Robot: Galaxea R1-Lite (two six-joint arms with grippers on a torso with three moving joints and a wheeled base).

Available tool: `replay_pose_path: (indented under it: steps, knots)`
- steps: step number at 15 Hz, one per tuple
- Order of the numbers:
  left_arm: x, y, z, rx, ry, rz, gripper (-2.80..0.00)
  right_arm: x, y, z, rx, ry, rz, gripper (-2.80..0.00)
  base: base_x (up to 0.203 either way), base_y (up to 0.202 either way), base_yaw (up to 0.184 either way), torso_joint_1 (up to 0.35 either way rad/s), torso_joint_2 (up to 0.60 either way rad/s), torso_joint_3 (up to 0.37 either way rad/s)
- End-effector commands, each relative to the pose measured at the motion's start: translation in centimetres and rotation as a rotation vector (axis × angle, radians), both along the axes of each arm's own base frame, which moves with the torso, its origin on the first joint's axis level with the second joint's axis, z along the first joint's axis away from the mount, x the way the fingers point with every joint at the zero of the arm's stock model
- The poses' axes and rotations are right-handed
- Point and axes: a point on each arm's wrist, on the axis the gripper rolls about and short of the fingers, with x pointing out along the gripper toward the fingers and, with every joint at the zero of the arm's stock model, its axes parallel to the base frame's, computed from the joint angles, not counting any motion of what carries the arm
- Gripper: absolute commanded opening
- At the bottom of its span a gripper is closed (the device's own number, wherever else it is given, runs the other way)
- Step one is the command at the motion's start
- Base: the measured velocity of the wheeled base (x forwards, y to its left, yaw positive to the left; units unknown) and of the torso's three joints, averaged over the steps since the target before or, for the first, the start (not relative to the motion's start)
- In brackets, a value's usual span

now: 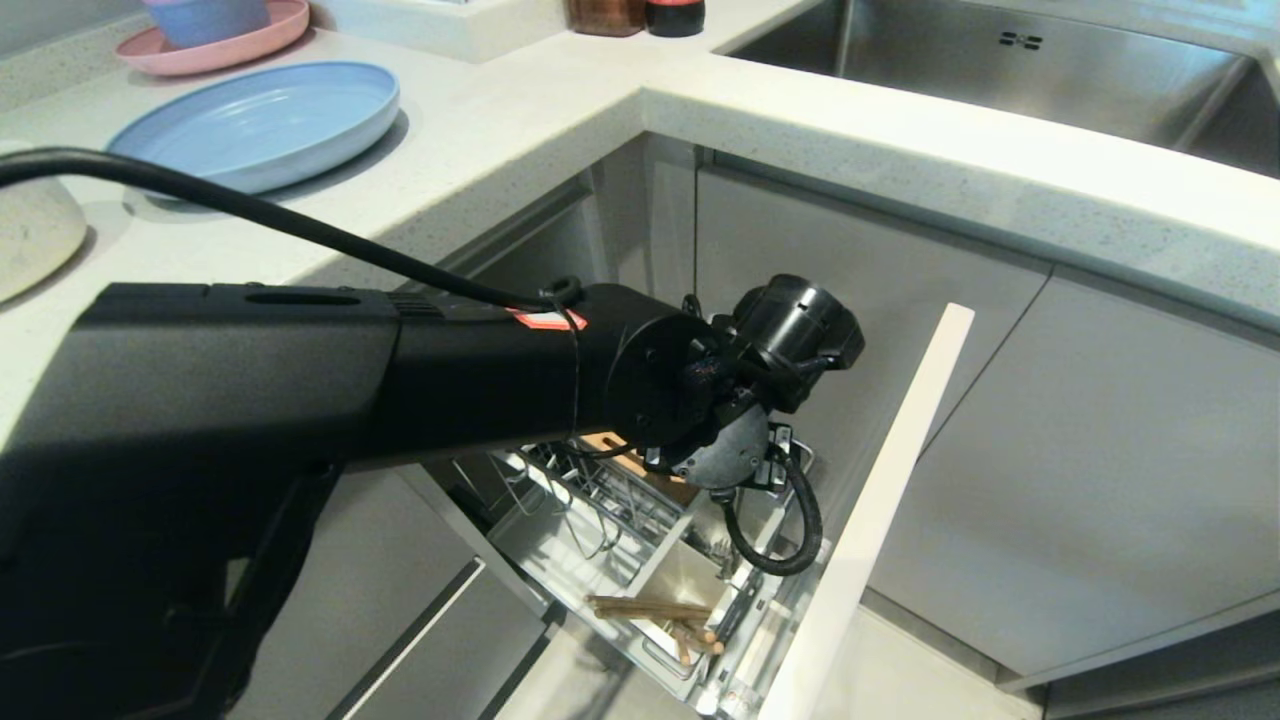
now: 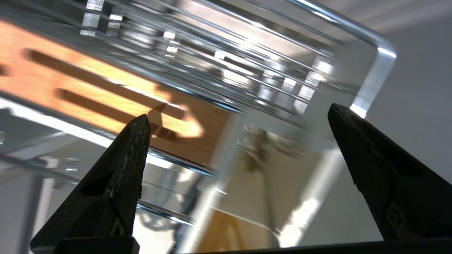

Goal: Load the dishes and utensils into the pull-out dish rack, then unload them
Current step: Take the spoon out of the cupboard

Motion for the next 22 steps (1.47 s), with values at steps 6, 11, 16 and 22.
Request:
replay_pose_path:
  steps: [6, 11, 16, 22]
  knots:
    - [0.1, -0.6, -0.5, -0.08, 0.078, -0.076, 0.0, 0.0, 0.0, 0.0, 0.0, 0.002, 0.0, -2.8, 0.0, 0.0, 0.0, 0.0, 0.0, 0.0]
    - [0.9, -0.9, -0.8, -0.119, 0.06, -0.058, 0.0, 0.0, 0.0, 0.0, 0.0, 0.002, 0.0, -2.8, 0.0, 0.0, 0.0, 0.0, 0.0, 0.0]
    - [0.6, -0.8, -1.1, -0.085, 0.082, -0.064, 0.0, 0.0, 0.0, 0.0, 0.0, 0.002, 0.0, -2.8, 0.0, 0.0, 0.0, 0.0, 0.0, 0.0]
    - [0.6, -0.8, -1.2, -0.082, 0.084, -0.065, 0.0, 0.0, 0.0, 0.0, 0.0, 0.002, 0.0, -2.8, 0.0, 0.0, 0.0, 0.0, 0.0, 0.0]
